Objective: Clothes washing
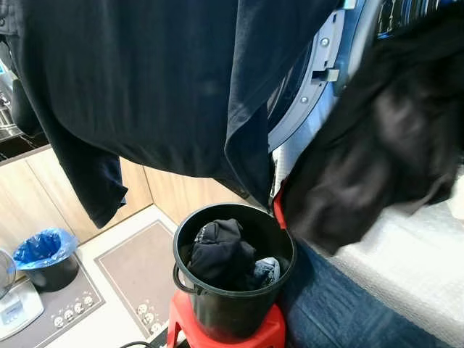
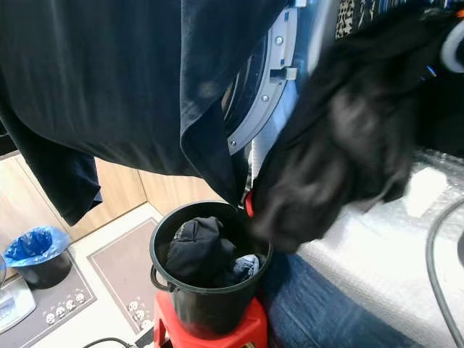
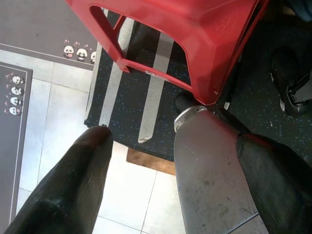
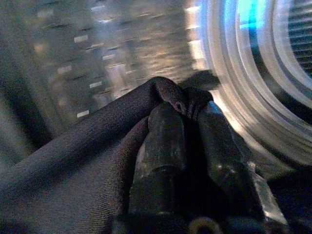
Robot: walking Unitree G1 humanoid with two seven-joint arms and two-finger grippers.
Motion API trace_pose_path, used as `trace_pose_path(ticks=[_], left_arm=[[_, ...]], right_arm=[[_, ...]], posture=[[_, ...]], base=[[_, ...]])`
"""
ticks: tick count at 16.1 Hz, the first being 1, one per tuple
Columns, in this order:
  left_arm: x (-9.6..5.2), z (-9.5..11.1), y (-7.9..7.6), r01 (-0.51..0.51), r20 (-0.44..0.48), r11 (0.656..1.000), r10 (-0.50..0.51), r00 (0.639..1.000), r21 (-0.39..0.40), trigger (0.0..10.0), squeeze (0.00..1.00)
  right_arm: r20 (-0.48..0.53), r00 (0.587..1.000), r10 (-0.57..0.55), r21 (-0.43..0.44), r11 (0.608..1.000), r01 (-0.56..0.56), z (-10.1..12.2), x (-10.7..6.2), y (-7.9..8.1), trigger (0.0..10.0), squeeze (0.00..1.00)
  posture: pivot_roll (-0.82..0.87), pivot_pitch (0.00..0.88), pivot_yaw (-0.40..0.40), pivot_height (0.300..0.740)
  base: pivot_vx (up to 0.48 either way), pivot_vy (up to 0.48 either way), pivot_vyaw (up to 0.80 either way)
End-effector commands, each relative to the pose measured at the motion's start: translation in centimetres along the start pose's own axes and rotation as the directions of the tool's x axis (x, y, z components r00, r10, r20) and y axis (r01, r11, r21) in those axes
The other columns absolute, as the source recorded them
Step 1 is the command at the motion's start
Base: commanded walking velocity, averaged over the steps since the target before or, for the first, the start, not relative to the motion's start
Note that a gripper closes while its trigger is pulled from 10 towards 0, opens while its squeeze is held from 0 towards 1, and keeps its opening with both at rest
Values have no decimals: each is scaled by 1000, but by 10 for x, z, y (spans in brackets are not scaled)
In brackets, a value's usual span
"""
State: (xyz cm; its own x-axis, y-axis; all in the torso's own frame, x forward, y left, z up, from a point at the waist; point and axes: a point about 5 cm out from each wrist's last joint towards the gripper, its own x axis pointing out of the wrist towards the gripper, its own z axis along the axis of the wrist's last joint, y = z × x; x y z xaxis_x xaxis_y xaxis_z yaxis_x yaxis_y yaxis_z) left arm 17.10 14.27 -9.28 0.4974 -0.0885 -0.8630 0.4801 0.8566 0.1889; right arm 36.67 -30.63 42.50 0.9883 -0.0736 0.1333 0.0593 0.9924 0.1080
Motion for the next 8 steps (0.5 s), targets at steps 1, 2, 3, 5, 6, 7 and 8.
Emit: trace_pose_path(ticks=[1,2,3,5,6,7,8], left_arm=[[-2,-18,-12,45,-65,999,-46,997,-10,10000,0],[-3,-19,-13,46,-66,999,-47,997,-10,10000,0],[-3,-22,-14,49,-72,999,-50,996,-13,10000,0],[-4,-24,-15,50,-76,999,-51,996,-15,10000,0],[-4,-25,-16,51,-79,999,-52,996,-16,10000,0],[-4,-27,-17,52,-81,999,-53,995,-17,10000,0],[-4,-27,-18,52,-82,998,-54,995,-18,10000,0]], right_arm=[[130,982,-140,36,990,136,26,-5,-7,10000,0],[171,969,-178,73,983,167,33,-7,-9,10000,0],[302,907,-295,174,952,251,57,-15,-15,10000,0],[399,843,-361,282,923,261,77,-24,-18,10000,0],[432,819,-379,312,914,258,85,-28,-18,10000,0],[459,794,-399,352,902,250,93,-32,-18,10000,0],[472,783,-405,370,897,240,96,-33,-18,10000,0]], posture=[[-133,0,10,740],[-133,0,10,740],[-130,0,8,740],[-123,0,5,740],[-117,0,3,740],[-113,0,1,740],[-111,0,0,740]], base=[[0,0,0],[0,0,0],[0,0,0],[0,0,0],[0,0,0],[0,0,0],[0,0,0]])
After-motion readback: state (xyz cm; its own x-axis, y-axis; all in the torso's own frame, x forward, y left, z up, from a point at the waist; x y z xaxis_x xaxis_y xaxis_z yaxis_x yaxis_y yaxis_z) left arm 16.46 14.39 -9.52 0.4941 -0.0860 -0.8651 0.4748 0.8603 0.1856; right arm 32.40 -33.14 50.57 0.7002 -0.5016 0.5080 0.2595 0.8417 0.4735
